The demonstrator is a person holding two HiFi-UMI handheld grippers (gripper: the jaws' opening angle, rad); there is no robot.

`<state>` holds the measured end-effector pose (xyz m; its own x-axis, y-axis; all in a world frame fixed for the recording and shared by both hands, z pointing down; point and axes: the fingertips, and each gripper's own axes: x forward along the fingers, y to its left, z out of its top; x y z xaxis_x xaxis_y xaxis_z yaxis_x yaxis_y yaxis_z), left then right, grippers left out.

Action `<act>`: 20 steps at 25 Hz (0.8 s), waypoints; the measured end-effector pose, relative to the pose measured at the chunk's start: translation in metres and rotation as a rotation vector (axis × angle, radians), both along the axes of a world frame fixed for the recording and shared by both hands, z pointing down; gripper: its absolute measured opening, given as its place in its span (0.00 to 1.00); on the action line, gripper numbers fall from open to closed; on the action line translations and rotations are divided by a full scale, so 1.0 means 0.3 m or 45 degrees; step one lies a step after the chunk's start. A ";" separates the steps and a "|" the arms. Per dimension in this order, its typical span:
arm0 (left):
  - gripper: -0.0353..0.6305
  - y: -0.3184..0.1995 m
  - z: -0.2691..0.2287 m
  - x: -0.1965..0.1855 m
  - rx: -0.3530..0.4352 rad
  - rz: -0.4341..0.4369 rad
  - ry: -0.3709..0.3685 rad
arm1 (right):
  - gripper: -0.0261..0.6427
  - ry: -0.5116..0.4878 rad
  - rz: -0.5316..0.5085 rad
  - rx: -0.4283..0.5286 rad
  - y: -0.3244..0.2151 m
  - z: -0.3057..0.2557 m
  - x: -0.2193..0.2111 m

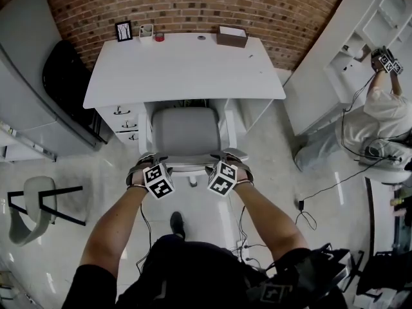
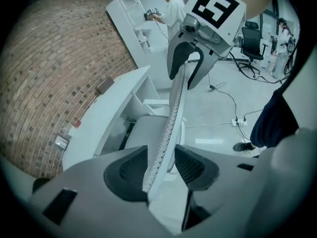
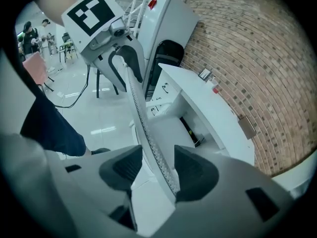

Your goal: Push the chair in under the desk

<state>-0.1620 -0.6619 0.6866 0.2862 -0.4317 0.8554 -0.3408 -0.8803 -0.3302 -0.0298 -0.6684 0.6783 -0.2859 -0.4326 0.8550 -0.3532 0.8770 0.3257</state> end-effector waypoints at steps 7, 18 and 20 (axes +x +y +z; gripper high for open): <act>0.29 0.034 -0.098 -0.008 0.024 -0.083 0.363 | 0.34 -0.148 0.128 0.027 0.018 -0.077 0.016; 0.14 -0.020 -0.356 -0.022 0.197 -0.279 0.885 | 0.19 -0.539 0.474 0.232 -0.057 -0.345 0.020; 0.11 -0.036 -0.420 -0.040 0.239 -0.366 0.985 | 0.14 -0.636 0.538 0.265 -0.073 -0.404 0.027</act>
<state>-0.1738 -0.6728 0.5605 0.6188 -0.6925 0.3707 -0.7331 -0.6787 -0.0440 -0.0217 -0.6904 0.5571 -0.3949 -0.7348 0.5514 -0.8029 0.5677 0.1816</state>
